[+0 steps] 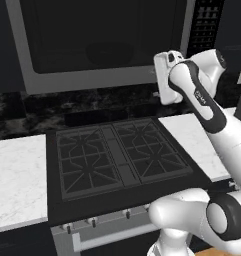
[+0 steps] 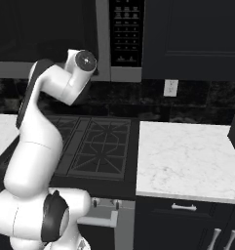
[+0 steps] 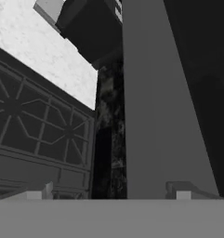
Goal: Pick the lemon wedge from the sink and place it in the bowl. Then pick the bowl and place it in the microwave. Then close the microwave door and press the start button.
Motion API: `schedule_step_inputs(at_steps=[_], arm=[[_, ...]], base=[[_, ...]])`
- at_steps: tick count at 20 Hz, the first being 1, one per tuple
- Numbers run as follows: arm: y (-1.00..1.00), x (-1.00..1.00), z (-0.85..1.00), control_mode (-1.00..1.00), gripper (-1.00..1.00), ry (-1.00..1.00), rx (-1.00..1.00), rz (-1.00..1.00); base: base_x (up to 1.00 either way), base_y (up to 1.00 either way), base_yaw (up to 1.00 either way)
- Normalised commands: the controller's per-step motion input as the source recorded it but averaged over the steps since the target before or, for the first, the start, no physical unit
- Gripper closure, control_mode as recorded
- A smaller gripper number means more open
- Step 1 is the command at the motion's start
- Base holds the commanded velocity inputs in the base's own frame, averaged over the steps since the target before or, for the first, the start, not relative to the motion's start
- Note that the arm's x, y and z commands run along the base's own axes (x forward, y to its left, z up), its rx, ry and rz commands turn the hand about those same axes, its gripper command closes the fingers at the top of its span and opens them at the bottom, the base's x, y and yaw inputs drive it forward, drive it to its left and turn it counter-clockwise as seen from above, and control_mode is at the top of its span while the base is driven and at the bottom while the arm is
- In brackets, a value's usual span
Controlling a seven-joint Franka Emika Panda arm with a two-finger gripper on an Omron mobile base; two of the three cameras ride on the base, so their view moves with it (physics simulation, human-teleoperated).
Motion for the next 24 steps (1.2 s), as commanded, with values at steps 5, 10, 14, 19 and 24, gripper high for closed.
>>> schedule_step_inputs(at_steps=[5, 10, 14, 19, 24], arm=[[-0.07, -1.00, -0.01, -1.00, -1.00, -0.09, 0.00, 0.13], [-0.49, -1.00, 0.00, -1.00, -1.00, -0.07, 0.07, 0.05], [-0.77, -0.89, 0.00, -1.00, -1.00, -0.04, 0.07, 0.00], [-0.78, -0.17, 0.07, -1.00, -1.00, -0.01, 0.03, 0.00], [-0.70, 0.32, 0.28, -1.00, -1.00, 0.00, 0.04, -0.03]], base=[[0.00, 0.00, 0.00], [0.00, 0.00, 0.00], [0.00, 0.00, 0.00], [0.00, 0.00, 0.00], [0.00, 0.00, 0.00]])
